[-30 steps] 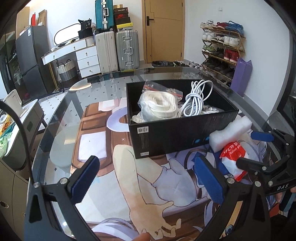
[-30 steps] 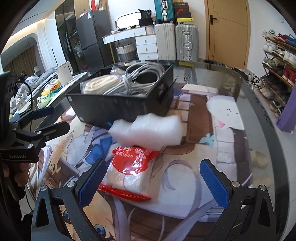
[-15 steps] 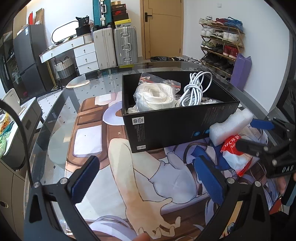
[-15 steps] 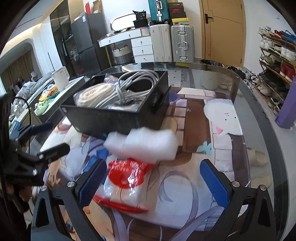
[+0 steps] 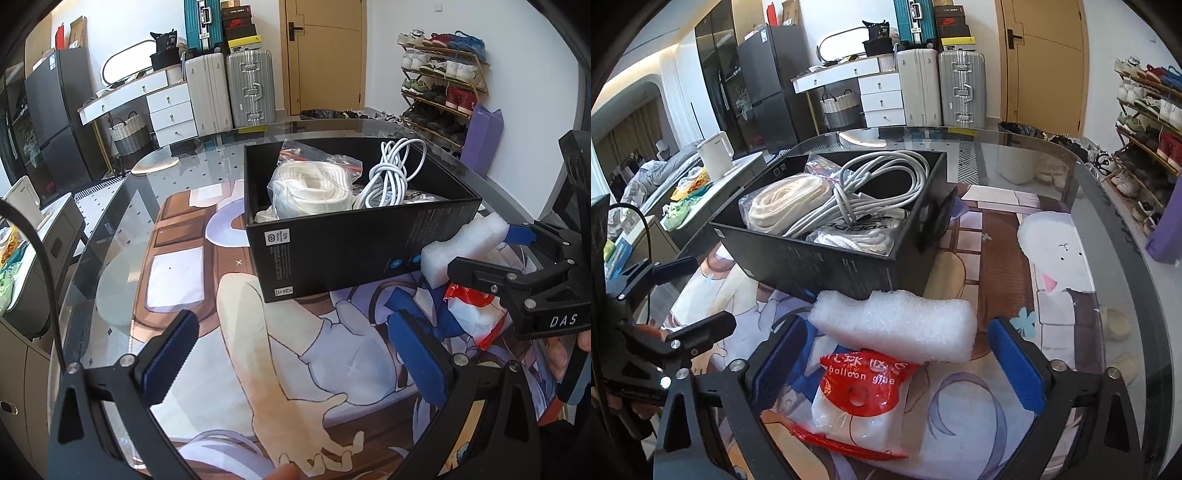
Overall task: Organize soft objects
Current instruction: 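Grasp the white foam roll with the right tool, then lift the foam roll with the right tool while the left tool grasps the red balloon glue bag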
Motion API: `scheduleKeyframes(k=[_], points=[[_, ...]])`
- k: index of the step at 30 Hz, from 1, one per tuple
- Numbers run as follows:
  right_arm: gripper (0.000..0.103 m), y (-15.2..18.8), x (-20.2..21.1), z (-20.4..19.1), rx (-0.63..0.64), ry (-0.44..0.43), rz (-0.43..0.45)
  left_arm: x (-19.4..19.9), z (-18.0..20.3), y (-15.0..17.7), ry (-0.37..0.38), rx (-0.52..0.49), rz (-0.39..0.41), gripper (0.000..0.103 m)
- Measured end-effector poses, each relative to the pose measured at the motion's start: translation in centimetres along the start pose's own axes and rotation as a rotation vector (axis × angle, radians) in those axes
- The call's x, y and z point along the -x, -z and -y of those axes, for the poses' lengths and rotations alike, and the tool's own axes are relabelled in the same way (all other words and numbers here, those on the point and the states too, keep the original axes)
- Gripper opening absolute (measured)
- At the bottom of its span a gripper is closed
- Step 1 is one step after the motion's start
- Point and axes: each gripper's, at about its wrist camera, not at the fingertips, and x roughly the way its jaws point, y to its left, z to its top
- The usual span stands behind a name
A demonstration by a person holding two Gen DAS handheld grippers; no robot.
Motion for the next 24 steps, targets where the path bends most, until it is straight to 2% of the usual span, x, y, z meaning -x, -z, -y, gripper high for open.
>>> scheduleKeyframes(k=[1, 3, 9, 14, 24], points=[[0.096, 0.0, 0.0, 0.1, -0.006, -0.006, 0.0, 0.0, 0.0, 0.0, 0.001, 0.001, 0.001, 0.103], [0.084, 0.1, 0.2, 0.3, -0.016, -0.017, 0.008, -0.2, 0.0, 0.0, 0.001, 0.001, -0.001, 0.103], [0.059, 0.3, 0.8, 0.7, -0.028, -0.037, 0.031, -0.2, 0.2, 0.0, 0.006, -0.005, 0.0, 0.103], [0.054, 0.5, 1.8, 1.1, -0.035, -0.042, 0.061, 0.0, 0.6, 0.1, 0.011, -0.013, -0.002, 0.103], [0.054, 0.7, 5.5, 0.9, -0.004, -0.058, 0.143, 0.5, 2.2, -0.1, 0.056, -0.027, -0.006, 0.103]])
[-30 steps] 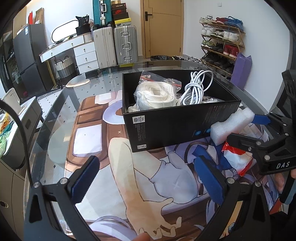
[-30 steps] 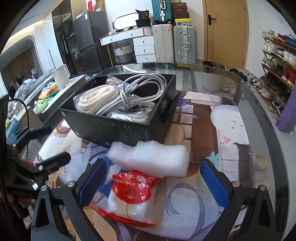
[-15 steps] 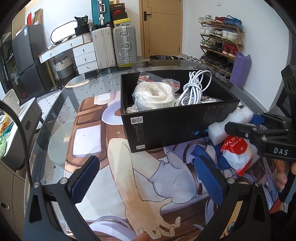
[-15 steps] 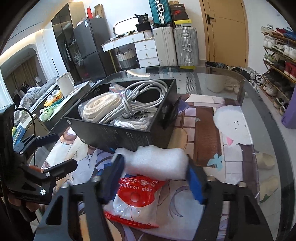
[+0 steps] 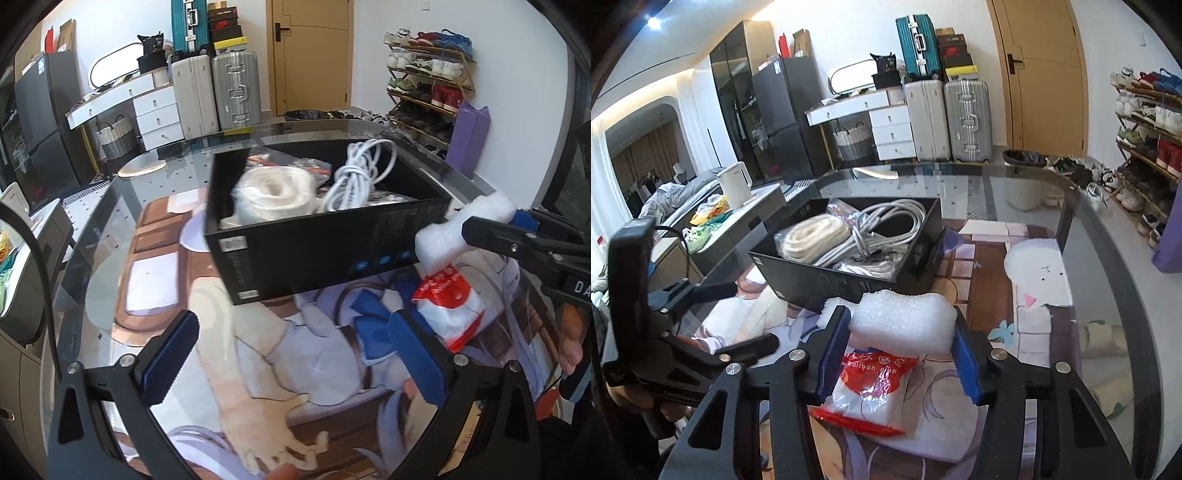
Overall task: Organize soft objects
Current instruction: 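Lift the foam roll with the right tool while the left tool grasps the red balloon glue bag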
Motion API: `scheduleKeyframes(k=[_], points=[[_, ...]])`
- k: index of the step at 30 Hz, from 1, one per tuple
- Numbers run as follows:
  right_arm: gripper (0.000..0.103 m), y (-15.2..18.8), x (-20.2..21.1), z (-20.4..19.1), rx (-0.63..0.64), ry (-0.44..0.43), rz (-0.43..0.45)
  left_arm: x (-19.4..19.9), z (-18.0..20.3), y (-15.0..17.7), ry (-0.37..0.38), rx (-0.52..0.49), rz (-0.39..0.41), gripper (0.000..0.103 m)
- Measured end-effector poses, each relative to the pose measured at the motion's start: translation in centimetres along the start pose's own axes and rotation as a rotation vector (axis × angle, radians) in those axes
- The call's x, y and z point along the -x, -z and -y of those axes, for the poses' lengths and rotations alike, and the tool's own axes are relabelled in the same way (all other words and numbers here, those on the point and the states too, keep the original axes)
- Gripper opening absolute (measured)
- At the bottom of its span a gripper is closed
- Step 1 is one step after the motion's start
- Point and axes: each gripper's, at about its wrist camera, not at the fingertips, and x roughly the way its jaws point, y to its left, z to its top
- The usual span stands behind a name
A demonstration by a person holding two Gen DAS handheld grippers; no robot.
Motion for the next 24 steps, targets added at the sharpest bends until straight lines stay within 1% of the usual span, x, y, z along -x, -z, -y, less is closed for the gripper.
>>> scheduleKeyframes(k=[5, 10, 17, 22, 24], points=[[0.054, 0.4, 2.5, 0.6, -0.005, 0.034, 0.042, 0.1, 1.8, 0.0, 0.02, -0.034, -0.013, 0.103], [0.054, 0.8, 4.0, 1.6, -0.03, 0.063, 0.062, 0.3, 4.2, -0.2, 0.055, -0.081, -0.013, 0.103], [0.054, 1.4, 5.2, 3.2, -0.063, 0.103, 0.071, -0.2, 6.9, -0.8, 0.104, -0.105, -0.029, 0.103], [0.054, 1.8, 5.6, 3.9, -0.074, 0.128, 0.07, -1.3, 8.6, -1.1, 0.118, -0.113, -0.061, 0.103], [0.053, 1.9, 5.8, 4.3, -0.08, 0.133, 0.07, -1.8, 9.2, -1.3, 0.109, -0.122, -0.07, 0.103]])
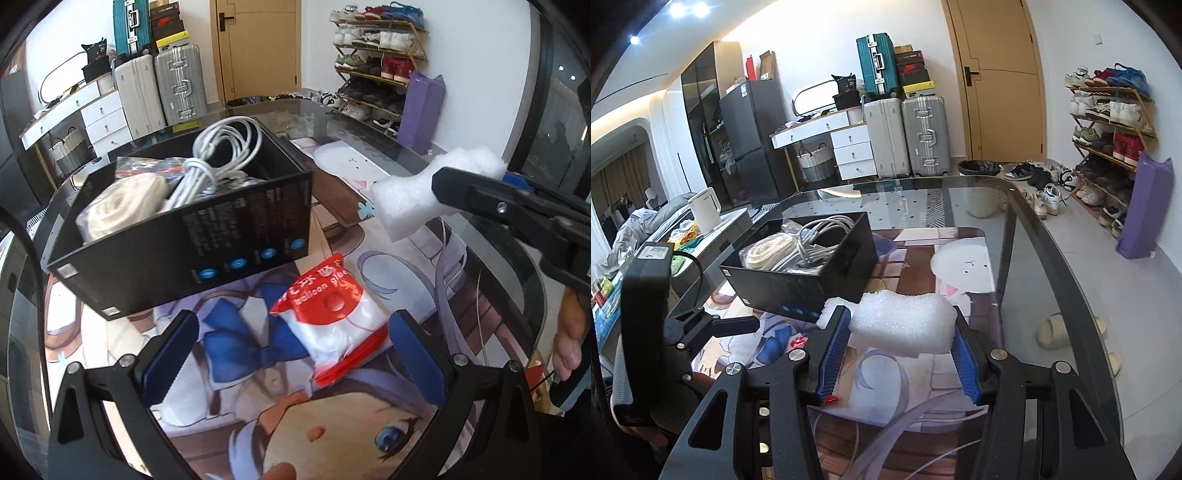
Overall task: Organize soft objects
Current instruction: 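Lift the foam roll with the right tool while the left tool grasps the red balloon glue bag, then carry the balloon glue bag with the left tool while the right tool carries the foam roll over the box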
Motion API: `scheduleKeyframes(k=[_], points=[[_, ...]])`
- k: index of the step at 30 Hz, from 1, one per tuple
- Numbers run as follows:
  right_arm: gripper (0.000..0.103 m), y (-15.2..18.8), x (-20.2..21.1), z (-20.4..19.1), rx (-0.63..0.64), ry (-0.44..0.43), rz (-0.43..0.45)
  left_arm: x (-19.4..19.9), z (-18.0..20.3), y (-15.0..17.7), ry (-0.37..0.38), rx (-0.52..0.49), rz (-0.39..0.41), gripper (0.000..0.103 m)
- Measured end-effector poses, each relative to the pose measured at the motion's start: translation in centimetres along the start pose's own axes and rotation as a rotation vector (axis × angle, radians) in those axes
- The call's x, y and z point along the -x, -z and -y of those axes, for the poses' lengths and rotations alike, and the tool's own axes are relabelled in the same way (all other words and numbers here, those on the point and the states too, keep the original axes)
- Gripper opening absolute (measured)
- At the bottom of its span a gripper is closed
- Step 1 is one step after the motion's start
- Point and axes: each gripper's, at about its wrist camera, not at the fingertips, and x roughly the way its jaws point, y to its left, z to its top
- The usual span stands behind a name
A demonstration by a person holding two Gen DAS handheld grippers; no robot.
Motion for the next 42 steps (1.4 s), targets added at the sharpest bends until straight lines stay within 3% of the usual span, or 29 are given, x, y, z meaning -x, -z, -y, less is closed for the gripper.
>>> scheduleKeyframes(k=[11, 14, 15, 16, 22, 33, 42], points=[[0.054, 0.0, -0.2, 0.2, -0.007, 0.003, -0.009, -1.5, 1.7, -0.5, -0.07, -0.063, -0.002, 0.101], [0.053, -0.1, -0.3, 0.0, -0.005, 0.001, -0.01, -1.4, 1.5, -0.3, -0.041, -0.071, -0.001, 0.083], [0.053, -0.2, -0.3, 0.0, -0.005, 0.001, -0.01, -1.4, 1.5, -0.3, -0.013, -0.072, -0.007, 0.07], [0.053, -0.2, -0.4, -0.1, -0.004, 0.001, -0.011, -1.3, 1.5, -0.2, 0.006, -0.071, -0.012, 0.065], [0.053, -0.2, -0.5, -0.3, 0.003, -0.003, -0.014, -0.3, 1.4, 0.1, 0.021, -0.091, 0.013, 0.049], [0.054, -0.3, -0.7, -1.1, 0.019, -0.017, -0.015, 2.5, -0.7, 2.3, 0.024, -0.086, 0.044, 0.047], [0.054, -0.8, -0.4, -2.3, 0.041, -0.049, 0.009, 6.5, -2.1, 2.4, 0.001, -0.047, 0.141, 0.047]])
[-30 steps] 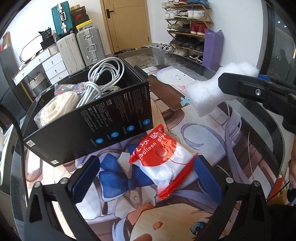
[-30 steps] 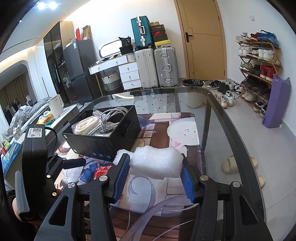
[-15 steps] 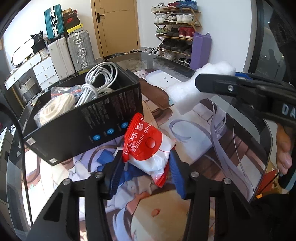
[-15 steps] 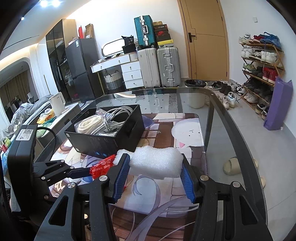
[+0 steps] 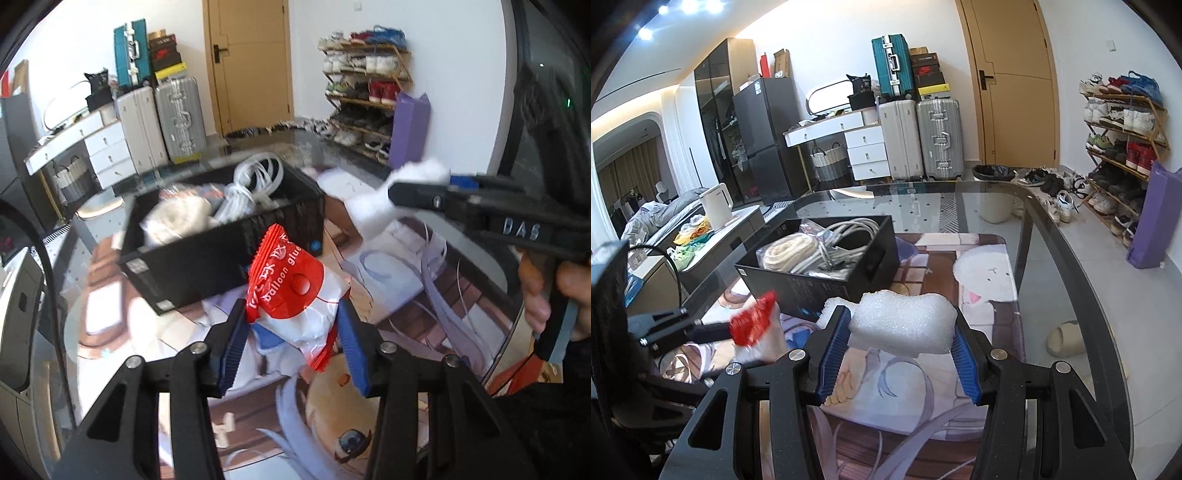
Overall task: Organize soft objects
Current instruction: 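Carry the balloon glue bag with the left tool while the right tool carries the foam roll over the box, then lower the foam roll into the box with the right tool while the left tool releases the glue bag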
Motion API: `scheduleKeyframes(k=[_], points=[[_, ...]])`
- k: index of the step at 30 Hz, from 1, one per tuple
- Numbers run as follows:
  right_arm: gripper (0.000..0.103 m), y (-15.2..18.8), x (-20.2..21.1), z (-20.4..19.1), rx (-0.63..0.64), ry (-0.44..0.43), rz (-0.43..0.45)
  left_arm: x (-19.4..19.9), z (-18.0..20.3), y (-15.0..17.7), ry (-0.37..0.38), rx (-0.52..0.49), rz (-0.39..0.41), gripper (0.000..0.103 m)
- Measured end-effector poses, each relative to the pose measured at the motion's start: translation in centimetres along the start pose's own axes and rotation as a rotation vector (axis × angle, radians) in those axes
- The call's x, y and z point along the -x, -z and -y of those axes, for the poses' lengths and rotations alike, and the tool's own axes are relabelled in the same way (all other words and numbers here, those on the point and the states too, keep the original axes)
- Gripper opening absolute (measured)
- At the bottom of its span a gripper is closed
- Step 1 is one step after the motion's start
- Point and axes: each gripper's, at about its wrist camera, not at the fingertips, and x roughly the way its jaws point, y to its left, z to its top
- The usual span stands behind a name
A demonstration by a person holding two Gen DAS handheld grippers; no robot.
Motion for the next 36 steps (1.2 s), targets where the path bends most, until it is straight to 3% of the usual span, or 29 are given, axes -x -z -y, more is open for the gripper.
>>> scheduleKeyframes(k=[10, 18, 36], points=[[0.054, -2.4, -0.8, -2.4, 0.067, -0.041, 0.032, 2.2, -4.8, -2.7, -0.083, 0.073, 0.1, 0.047], [0.053, -4.4, -3.7, -4.6, 0.122, -0.088, 0.026, 0.9, -8.0, -4.6, -0.168, 0.127, 0.109, 0.047], [0.053, -6.6, -7.9, -6.4, 0.192, -0.104, -0.011, -2.7, -10.2, -5.4, -0.181, 0.141, 0.074, 0.047]])
